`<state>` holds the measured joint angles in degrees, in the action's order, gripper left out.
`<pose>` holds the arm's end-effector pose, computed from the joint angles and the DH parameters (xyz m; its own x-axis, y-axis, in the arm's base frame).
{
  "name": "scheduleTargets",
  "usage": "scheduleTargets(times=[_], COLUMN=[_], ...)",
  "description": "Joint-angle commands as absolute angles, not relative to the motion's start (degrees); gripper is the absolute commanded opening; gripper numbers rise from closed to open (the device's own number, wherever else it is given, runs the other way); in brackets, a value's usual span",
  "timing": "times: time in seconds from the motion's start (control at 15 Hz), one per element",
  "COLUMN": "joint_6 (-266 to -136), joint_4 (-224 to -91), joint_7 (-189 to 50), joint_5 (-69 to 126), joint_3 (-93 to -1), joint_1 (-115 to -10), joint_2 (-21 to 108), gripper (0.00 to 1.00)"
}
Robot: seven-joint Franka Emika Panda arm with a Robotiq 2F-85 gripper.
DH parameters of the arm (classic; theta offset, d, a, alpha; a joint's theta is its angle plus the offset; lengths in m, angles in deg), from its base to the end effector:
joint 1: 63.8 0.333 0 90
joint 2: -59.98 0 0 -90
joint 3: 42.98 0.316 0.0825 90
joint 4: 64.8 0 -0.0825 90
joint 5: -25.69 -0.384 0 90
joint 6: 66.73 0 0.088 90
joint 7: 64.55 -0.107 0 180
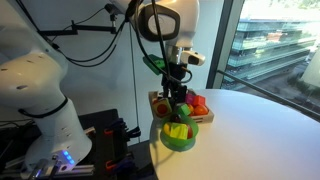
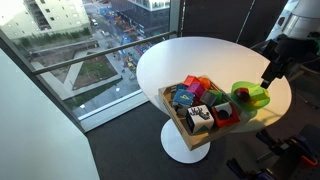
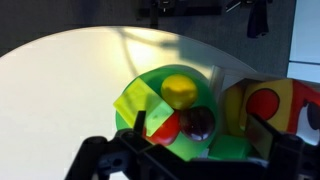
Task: Put the yellow block on the table
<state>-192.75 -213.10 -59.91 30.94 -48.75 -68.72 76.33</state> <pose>0.4001 -0.0775 0.3480 0.9932 -0.0437 -0.1078 -0.0406 -0.9987 0.0311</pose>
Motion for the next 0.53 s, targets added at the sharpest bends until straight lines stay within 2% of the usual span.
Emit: scheduleTargets(times=[0.0,0.47], joint_6=[-195.3,-202.0], joint_4=[-213.2,-214.1], joint_7=[-57.2,-48.1], joint_5=[31.9,32.2], joint_3=[-49.5,-52.1], joint_1=[-69.3,-69.8], joint_2=[75.6,72.4], gripper=[1.0,1.0])
